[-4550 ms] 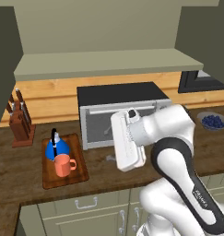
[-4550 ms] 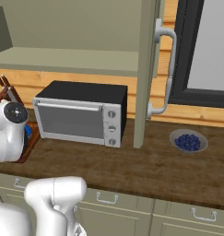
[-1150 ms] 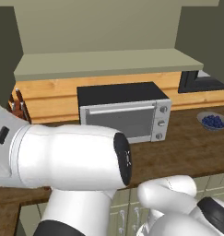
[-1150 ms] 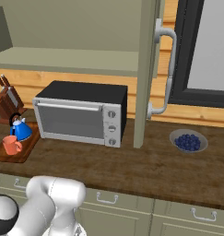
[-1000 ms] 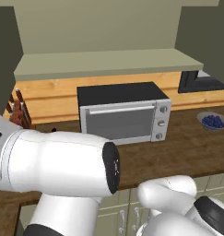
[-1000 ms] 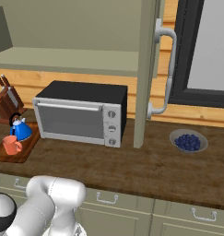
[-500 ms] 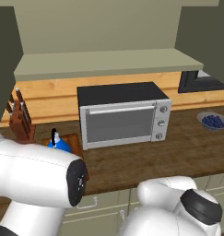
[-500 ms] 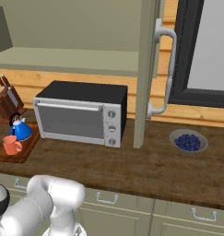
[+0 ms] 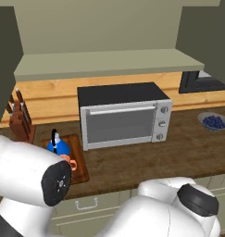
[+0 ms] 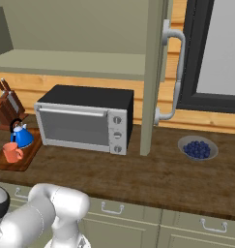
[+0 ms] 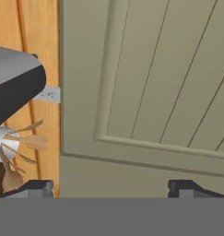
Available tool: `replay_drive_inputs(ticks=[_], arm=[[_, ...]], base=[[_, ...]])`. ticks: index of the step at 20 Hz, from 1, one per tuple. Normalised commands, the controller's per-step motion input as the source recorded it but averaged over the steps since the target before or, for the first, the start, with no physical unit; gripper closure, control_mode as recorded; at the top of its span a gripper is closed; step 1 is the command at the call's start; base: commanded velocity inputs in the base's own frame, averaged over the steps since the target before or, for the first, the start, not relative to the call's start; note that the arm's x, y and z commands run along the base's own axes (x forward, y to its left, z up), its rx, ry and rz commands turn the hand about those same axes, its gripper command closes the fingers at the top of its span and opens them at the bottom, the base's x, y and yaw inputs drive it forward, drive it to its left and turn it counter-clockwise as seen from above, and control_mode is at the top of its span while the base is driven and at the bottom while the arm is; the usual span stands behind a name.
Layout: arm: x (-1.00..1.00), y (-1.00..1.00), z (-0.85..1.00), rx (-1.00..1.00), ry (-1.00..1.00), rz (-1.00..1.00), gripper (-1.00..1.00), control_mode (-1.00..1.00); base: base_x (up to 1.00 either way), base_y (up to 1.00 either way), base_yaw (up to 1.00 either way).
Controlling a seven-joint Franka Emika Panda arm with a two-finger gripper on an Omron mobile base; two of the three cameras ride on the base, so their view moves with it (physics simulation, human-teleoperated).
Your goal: Pick the kettle from the counter and place it on the tray. Then pick the mug from the cabinet and place it on the tray. Then close the cabinet doors.
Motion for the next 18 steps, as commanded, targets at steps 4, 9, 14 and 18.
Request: replay_drive_inputs(ticks=[4, 9, 14, 18], arm=[[0.09, 0.03, -0.01, -0.01, 0.11, -0.21, -1.00, -1.00], [0.04, 0.21, -0.07, 0.00, 0.13, -0.12, -1.00, -1.00], [0.17, 0.22, -0.14, 0.00, 0.18, -0.06, -1.00, -1.00], [0.33, 0.08, -0.16, 0.00, 0.20, -0.01, -1.00, -1.00]], base=[[0.00, 0.00, 0.00], [0.00, 0.00, 0.00], [0.00, 0.00, 0.00], [0.00, 0.00, 0.00]])
